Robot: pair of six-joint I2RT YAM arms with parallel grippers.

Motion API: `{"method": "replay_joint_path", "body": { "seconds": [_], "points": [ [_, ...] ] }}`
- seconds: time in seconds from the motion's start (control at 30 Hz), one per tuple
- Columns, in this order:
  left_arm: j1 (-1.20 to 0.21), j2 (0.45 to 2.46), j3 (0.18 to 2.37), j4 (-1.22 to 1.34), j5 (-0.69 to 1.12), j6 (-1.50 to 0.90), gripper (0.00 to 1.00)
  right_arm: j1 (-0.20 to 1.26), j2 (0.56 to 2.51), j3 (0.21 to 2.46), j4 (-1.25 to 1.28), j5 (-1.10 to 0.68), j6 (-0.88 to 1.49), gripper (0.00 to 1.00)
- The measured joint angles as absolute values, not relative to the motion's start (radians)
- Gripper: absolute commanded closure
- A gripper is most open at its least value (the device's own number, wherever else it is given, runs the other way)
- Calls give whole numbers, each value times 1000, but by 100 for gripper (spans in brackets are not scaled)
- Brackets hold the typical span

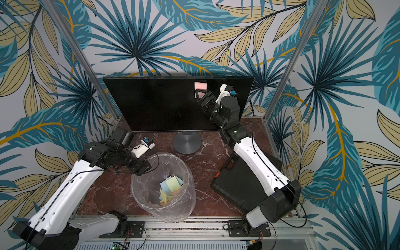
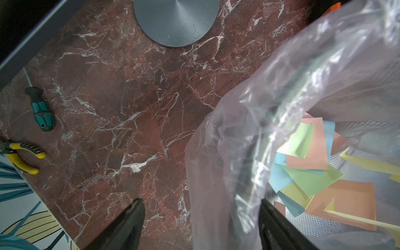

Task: Remove the sticky note from the monitor
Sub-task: Tear off the sticky note from the monitor.

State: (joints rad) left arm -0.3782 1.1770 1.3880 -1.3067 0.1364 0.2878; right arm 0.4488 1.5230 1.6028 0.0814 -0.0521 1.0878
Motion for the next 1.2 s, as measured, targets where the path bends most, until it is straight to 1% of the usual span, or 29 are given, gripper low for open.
{"method": "replay_joint_path", "body": {
  "seconds": [0.07,0.13,0.3,0.4,0.47,0.5,0.83,1.2],
  "points": [
    [-378,1177,1388,-1307,136,288,16,449,1525,1608,82,-51,1086,41],
    [-378,1177,1388,-1307,136,288,16,449,1526,1612,84,-52,1084,50],
    [-378,1176,1388,-1307,137,288,16,449,1528,1628,85,-53,1085,69],
    [-378,1176,1388,-1307,136,288,16,449,1528,1637,88,-52,1084,84],
    [-378,1176,1388,-1307,137,288,16,449,1528,1642,93,-53,1085,97],
    [-378,1176,1388,-1307,137,288,16,450,1528,1642,96,-54,1087,100],
    [-378,1174,1388,-1308,136,288,16,453,1526,1642,104,-64,1092,100],
    [-378,1165,1388,-1307,135,287,16,487,1474,1670,99,-162,1016,100]
  ]
}}
